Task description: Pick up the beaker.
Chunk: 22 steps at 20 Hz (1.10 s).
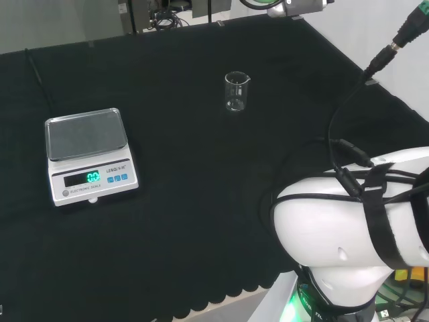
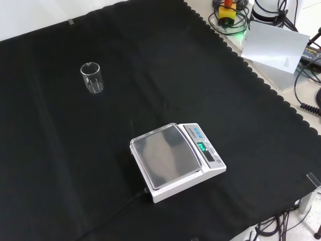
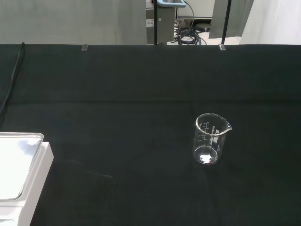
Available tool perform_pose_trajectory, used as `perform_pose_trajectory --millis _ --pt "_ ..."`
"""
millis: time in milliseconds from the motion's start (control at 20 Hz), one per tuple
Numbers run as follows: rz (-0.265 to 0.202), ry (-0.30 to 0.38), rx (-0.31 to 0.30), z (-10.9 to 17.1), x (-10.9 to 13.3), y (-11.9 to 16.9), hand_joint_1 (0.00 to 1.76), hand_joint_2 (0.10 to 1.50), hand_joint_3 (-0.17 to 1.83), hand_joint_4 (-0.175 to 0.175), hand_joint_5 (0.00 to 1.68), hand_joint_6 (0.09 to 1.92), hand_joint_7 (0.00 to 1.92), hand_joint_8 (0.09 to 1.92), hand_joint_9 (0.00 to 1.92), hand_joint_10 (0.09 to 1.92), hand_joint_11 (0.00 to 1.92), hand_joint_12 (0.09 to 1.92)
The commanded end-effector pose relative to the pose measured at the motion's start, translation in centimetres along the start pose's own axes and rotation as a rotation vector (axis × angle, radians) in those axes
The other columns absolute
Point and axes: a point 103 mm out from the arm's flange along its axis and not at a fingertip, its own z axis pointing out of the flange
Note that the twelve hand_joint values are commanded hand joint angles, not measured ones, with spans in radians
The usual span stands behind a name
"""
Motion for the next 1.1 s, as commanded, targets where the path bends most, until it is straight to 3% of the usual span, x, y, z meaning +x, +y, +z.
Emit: perform_pose_trajectory --millis 50,300,500,850,1100 --pt "0.000 -0.008 -0.014 -0.1 -0.2 -0.1 0.46 0.66 0.26 0.007 0.02 0.09 0.00 0.68 0.21 0.82 0.03 1.53" --pt "0.003 -0.010 0.002 0.2 -0.6 0.5 0.44 0.68 0.25 0.006 0.01 0.09 0.00 0.66 0.18 0.83 0.00 1.55" --pt "0.013 0.006 0.016 1.7 -1.2 2.7 0.44 0.68 0.25 0.005 0.01 0.09 0.00 0.66 0.18 0.83 0.00 1.55" --pt "0.022 0.019 0.028 5.2 -2.3 9.1 0.44 0.68 0.24 0.005 0.00 0.09 0.00 0.64 0.18 0.84 0.00 1.55" --pt "0.027 0.042 0.088 8.6 -3.3 14.5 0.45 0.69 0.23 0.005 0.00 0.09 0.00 0.61 0.16 0.84 0.00 1.54"
